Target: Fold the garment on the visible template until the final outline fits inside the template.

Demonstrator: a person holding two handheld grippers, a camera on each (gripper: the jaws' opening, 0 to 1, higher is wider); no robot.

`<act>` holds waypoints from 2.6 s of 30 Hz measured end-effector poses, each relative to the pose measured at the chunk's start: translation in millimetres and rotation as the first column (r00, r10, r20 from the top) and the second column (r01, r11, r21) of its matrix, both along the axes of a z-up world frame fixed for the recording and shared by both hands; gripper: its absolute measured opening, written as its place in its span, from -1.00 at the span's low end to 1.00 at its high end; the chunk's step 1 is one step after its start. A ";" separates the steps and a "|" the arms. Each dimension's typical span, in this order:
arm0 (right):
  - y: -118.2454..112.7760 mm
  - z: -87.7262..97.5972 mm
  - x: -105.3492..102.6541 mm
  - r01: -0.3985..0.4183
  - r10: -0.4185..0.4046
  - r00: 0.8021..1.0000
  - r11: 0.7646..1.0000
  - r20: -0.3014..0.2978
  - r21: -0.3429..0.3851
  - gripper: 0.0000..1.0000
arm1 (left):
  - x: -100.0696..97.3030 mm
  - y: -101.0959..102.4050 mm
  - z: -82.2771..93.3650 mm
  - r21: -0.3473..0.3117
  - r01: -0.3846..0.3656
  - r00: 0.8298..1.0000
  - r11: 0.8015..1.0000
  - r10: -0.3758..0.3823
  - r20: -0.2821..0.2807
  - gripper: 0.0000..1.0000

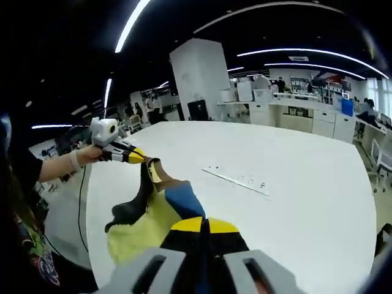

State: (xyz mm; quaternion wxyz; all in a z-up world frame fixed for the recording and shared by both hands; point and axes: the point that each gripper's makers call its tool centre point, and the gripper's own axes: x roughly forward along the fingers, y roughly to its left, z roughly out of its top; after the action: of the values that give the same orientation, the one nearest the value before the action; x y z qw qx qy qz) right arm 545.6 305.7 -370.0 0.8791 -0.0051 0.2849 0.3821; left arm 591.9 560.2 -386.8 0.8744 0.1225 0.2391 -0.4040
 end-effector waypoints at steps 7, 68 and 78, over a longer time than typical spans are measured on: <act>-4.7 -41.1 30.4 0.037 -0.038 0.997 0.999 -0.067 -0.018 -1.00 | 24.0 -5.6 -36.2 0.027 -0.014 0.998 1.000 0.016 -0.063 -1.00; -14.6 -125.8 85.1 0.071 -0.081 0.995 0.983 -0.051 -0.172 0.03 | 86.5 -14.7 -116.6 0.155 -0.112 0.985 0.982 0.131 -0.114 0.01; -10.9 -103.8 64.3 0.058 -0.061 0.998 0.985 -0.010 -0.160 0.53 | 67.1 -13.6 -85.7 0.148 -0.080 0.994 0.986 0.091 -0.065 0.65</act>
State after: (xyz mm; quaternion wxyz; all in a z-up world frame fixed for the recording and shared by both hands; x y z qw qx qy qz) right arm 609.9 294.8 -473.8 0.8847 -0.0641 0.3214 0.3316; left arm 659.0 546.6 -472.5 0.8706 0.1611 0.3040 -0.3517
